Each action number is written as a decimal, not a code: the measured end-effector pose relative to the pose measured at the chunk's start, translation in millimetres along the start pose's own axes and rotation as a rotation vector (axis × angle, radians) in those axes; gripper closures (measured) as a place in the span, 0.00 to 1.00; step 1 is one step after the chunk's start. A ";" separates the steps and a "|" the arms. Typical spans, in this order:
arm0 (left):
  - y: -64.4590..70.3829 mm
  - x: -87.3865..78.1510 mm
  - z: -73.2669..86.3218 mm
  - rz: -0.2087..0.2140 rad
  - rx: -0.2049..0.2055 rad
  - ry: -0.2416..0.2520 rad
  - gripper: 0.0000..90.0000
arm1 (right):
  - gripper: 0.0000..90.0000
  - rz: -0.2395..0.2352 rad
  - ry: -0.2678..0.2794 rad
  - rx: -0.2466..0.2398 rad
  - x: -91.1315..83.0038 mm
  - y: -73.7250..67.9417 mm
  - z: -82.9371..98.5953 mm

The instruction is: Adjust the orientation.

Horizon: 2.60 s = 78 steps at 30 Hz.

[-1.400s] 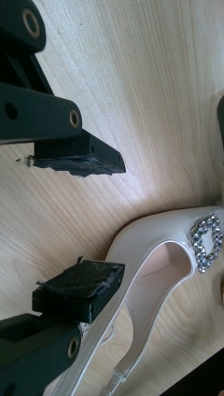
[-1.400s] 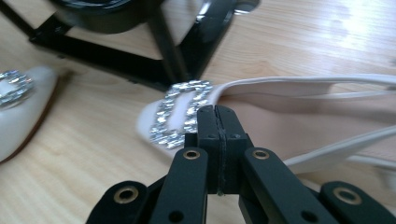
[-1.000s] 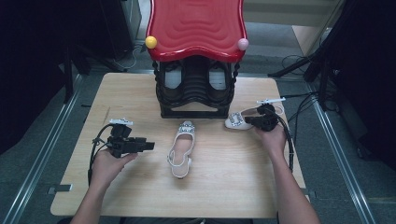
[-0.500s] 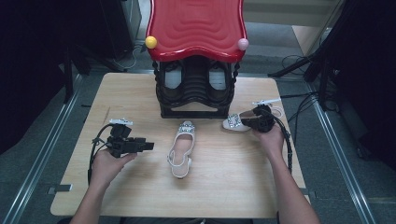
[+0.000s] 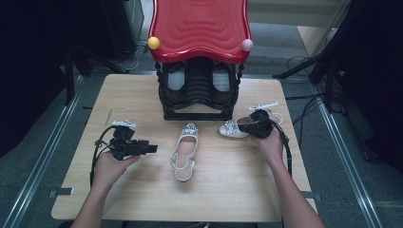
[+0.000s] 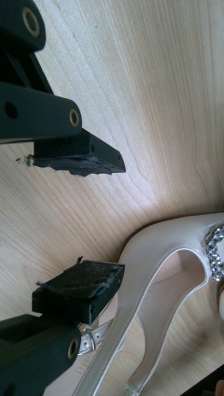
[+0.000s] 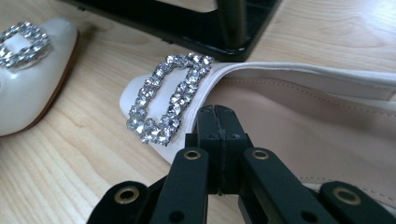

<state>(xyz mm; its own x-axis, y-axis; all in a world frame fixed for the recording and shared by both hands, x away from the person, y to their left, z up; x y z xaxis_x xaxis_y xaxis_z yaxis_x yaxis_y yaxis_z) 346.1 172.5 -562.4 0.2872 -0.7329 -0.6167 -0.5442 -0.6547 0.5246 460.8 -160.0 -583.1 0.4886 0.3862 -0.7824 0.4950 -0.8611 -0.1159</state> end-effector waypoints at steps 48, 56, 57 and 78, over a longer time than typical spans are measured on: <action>1.5 -6.3 7.6 -0.002 0.004 0.023 0.50 | 1.00 0.027 0.014 -0.088 -38.6 36.6 -4.4; 3.1 -2.1 3.7 0.008 0.017 0.015 0.50 | 1.00 -0.010 -0.004 -0.085 -42.7 26.5 6.8; 3.5 -1.0 2.8 0.011 0.020 0.014 0.50 | 1.00 -0.010 -0.005 -0.089 -43.3 25.0 8.1; 9.0 16.6 -10.9 0.048 0.050 -0.019 0.50 | 1.00 -0.034 -0.021 -0.074 -52.3 -9.5 27.9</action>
<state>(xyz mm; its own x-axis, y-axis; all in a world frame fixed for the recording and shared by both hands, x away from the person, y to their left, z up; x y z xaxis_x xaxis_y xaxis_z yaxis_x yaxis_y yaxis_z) 354.6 152.5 -561.6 0.2453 -0.7590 -0.6031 -0.5955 -0.6089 0.5241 410.5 -181.2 -558.2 0.4562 0.4071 -0.7913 0.5628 -0.8208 -0.0978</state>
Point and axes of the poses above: each handheld gripper's, and its own axes: x roughly forward along the jaws, z roughly out of its underside, y roughly to its right, the point moved 10 cm from there along x, roughly forward along the jaws, and after that the axes turned 10 degrees about z, right-handed, at the moved point
